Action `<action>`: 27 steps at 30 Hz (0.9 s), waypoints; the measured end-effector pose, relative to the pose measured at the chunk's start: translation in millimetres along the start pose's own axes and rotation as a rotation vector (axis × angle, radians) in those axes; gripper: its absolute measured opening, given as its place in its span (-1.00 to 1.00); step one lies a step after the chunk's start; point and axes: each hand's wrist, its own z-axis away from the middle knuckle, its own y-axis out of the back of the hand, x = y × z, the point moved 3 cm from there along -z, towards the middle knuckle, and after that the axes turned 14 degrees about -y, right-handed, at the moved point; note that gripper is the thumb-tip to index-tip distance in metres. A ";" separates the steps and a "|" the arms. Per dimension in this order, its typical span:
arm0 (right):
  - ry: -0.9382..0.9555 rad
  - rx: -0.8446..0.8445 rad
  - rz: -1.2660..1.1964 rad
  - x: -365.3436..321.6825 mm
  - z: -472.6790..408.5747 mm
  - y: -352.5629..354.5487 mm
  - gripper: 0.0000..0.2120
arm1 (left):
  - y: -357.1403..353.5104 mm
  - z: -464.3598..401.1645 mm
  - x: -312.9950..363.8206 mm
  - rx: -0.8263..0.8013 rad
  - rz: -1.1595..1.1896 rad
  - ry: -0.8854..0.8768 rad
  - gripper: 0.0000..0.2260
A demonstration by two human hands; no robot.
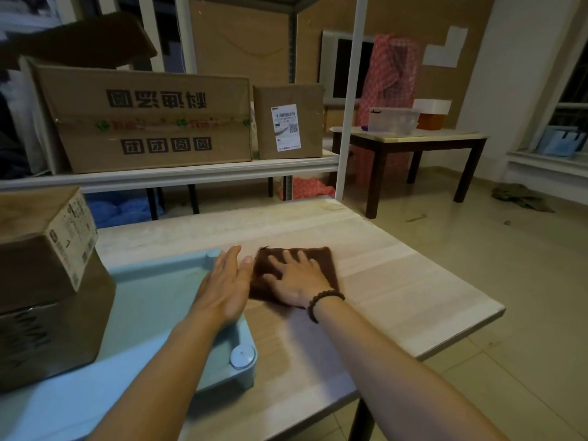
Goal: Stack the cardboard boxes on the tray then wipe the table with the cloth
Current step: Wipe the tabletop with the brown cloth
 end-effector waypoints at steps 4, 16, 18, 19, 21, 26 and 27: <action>0.151 -0.027 0.024 -36.8 1.6 -6.7 -0.48 | 0.0 -1.5 -4.8 0.005 -0.017 -0.007 -0.42; -0.534 0.209 -0.036 159.1 -42.1 40.7 -0.50 | 0.4 2.2 0.6 -0.035 -0.045 -0.032 -0.41; -0.293 0.147 -0.040 115.4 -27.0 31.6 -0.50 | 0.1 2.4 1.5 -0.038 -0.033 -0.046 -0.42; -0.145 0.106 -0.044 86.5 -14.4 22.6 -0.50 | 0.2 1.5 0.8 -0.040 -0.026 -0.050 -0.43; 0.109 -0.004 -0.032 31.0 20.0 5.7 -0.50 | 0.4 -0.7 0.0 -0.036 -0.011 -0.050 -0.44; 0.163 -0.048 -0.121 28.7 57.6 15.4 -0.52 | 0.8 -0.4 2.0 -0.016 -0.004 -0.054 -0.46; 0.097 -0.021 -0.146 50.8 55.7 23.2 -0.53 | 0.7 0.5 2.7 -0.018 -0.003 -0.059 -0.45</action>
